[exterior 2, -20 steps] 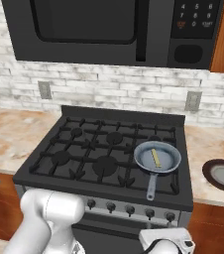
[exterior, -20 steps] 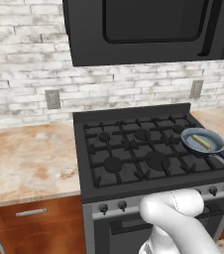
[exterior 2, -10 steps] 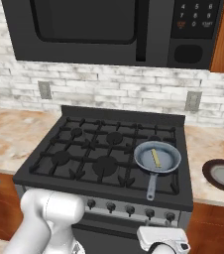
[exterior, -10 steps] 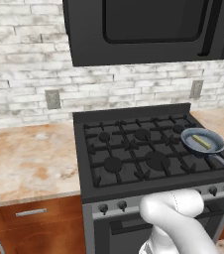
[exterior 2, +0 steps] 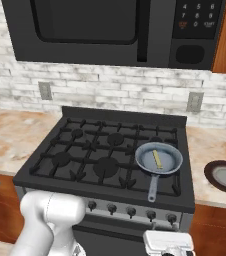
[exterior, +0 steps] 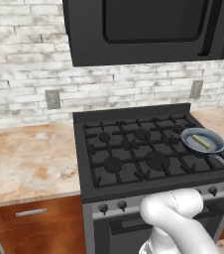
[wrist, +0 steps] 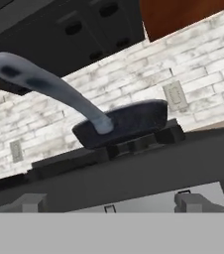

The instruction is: Pick up the butter stick and place it in the pan. Then turn on the burner for the pan.

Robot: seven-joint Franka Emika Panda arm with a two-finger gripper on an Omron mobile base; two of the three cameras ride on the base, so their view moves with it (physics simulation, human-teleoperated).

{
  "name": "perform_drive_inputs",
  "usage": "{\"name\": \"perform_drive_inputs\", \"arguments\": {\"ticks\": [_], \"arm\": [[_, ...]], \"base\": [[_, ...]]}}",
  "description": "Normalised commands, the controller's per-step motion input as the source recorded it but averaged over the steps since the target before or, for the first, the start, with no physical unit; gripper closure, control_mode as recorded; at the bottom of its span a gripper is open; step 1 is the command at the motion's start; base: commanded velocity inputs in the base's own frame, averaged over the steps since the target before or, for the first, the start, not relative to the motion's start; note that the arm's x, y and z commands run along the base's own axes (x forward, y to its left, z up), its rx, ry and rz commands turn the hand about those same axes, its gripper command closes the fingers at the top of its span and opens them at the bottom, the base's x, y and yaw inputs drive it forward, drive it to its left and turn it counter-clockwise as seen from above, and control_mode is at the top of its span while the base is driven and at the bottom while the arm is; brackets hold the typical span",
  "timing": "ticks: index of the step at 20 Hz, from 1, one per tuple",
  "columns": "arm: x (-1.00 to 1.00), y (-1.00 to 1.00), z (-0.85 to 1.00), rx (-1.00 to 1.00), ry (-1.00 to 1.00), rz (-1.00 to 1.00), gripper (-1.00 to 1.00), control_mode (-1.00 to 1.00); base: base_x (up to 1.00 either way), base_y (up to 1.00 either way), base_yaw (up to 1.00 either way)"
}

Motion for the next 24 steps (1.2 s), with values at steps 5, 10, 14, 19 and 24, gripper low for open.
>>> {"name": "perform_drive_inputs", "arguments": {"ticks": [5, 10, 14, 19, 24], "arm": [[0.03, -0.01, -0.07, 0.00, -0.07, -0.11, -1.00, -1.00], [0.17, 0.00, -0.06, 0.00, -0.03, -0.08, -1.00, -1.00], [0.18, 0.00, -0.07, 0.00, 0.00, -0.01, -1.00, -1.00], [0.16, 0.00, -0.06, 0.00, 0.00, 0.00, -1.00, -1.00], [0.10, -0.02, -0.02, 0.00, 0.00, 0.00, -1.00, -1.00]], "base": [[0.00, 0.00, 0.00], [0.00, 0.00, 0.00], [0.00, 0.00, 0.00], [0.00, 0.00, 0.00], [0.00, 0.00, 0.00]]}}
